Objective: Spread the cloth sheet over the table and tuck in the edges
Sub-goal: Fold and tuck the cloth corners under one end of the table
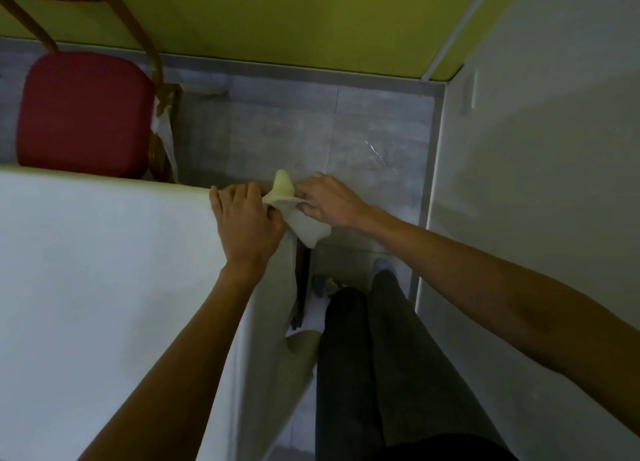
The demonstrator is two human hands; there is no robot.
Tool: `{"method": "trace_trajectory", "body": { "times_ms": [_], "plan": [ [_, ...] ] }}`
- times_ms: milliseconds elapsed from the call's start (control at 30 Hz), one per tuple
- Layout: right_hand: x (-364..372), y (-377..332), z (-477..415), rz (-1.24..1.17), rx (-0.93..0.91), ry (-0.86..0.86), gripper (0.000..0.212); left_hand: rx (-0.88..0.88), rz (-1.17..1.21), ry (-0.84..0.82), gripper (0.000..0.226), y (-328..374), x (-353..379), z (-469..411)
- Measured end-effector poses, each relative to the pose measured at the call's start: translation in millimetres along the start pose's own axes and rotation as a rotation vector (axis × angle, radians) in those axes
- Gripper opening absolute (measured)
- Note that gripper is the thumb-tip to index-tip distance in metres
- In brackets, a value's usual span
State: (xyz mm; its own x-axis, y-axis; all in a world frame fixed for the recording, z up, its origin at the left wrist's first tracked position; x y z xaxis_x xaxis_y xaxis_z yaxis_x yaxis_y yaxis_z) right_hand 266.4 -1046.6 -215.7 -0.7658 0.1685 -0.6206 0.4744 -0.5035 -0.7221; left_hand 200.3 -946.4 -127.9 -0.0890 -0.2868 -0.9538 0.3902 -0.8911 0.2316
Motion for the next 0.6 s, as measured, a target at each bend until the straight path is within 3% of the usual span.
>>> {"method": "trace_trajectory", "body": {
  "times_ms": [100,233,367,500,600],
  "plan": [
    [-18,3,21,-0.012,-0.028,0.046,0.007,0.019,-0.031,0.005,0.018,4,0,1],
    [-19,10,37,0.010,0.003,0.077,0.020,0.018,-0.023,-0.020,0.022,6,1,2],
    [8,26,45,0.064,0.084,-0.034,0.038,0.043,-0.009,-0.015,0.012,7,-2,2],
    [41,40,54,0.115,0.225,-0.155,0.023,0.043,-0.005,-0.012,0.007,7,-3,2],
    [68,48,64,0.093,0.319,-0.164,0.026,0.052,0.010,-0.010,0.006,8,-4,2]
  ]
}}
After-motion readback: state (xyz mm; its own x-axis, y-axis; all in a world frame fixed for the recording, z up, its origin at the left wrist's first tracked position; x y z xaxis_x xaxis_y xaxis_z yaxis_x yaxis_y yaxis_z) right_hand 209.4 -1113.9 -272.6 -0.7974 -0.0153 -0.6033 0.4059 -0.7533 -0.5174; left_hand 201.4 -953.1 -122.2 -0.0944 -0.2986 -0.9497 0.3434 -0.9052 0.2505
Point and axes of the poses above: each hand's wrist, its own z-axis away from the middle knuckle, its own x-axis out of the palm, y = z × x, the point moved 10 cm from there along -z, towards the middle knuckle, and after that the axes turned 9 degrees about -y, right-handed, at the moved point
